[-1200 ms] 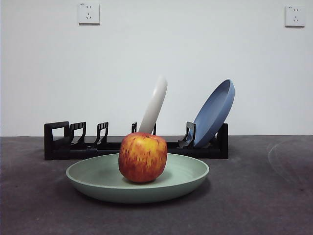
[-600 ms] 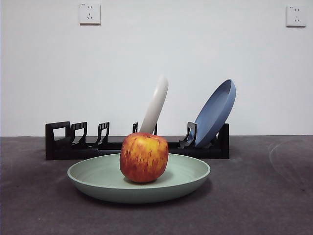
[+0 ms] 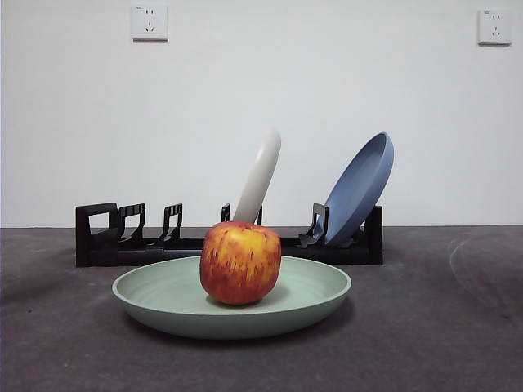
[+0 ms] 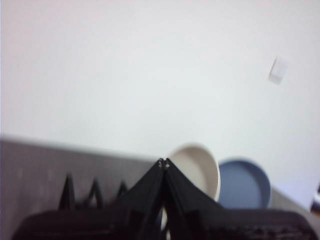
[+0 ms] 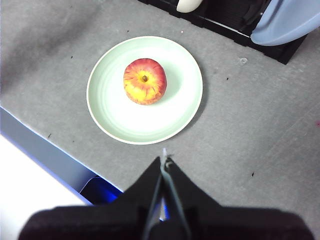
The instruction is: Take the green plate from the plate rack,put the plate on the table,take the apple from the table,put the apple in the plate
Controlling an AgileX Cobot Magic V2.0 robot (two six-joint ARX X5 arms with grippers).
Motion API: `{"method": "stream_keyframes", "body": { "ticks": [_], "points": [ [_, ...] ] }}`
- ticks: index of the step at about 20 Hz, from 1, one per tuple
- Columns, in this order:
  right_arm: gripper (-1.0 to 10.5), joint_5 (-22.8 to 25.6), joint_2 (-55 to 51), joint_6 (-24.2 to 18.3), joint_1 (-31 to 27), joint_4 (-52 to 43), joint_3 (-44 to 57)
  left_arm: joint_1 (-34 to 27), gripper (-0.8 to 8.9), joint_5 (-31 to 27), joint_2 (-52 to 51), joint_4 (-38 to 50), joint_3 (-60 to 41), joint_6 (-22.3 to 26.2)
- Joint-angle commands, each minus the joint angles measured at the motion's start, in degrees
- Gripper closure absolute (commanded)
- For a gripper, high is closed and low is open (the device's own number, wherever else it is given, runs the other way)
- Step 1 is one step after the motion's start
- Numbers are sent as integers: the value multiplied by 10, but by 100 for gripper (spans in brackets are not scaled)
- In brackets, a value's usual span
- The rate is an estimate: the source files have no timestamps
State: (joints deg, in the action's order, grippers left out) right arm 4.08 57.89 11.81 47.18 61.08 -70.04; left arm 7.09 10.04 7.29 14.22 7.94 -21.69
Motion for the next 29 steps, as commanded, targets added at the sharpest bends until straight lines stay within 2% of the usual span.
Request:
{"method": "stream_keyframes", "body": {
  "ticks": [1, 4, 8, 14, 18, 29],
  "points": [
    [963, 1, 0, 6, 0, -2, 5, -12, 817, -8, -29, 63, -41, 13],
    [963, 1, 0, 6, 0, -2, 5, -31, 817, -29, -57, 61, -74, 19],
    [963, 1, 0, 6, 0, -2, 5, -47, 817, -69, -70, -22, -74, 29],
    [963, 1, 0, 6, 0, -2, 5, -54, 817, -138, -70, -236, -74, 44],
    [963, 7, 0, 6, 0, -2, 5, -54, 817, -141, -70, -238, -74, 81],
    [963, 9, 0, 6, 0, -2, 5, -54, 817, -141, -57, -234, -74, 80]
  ]
}}
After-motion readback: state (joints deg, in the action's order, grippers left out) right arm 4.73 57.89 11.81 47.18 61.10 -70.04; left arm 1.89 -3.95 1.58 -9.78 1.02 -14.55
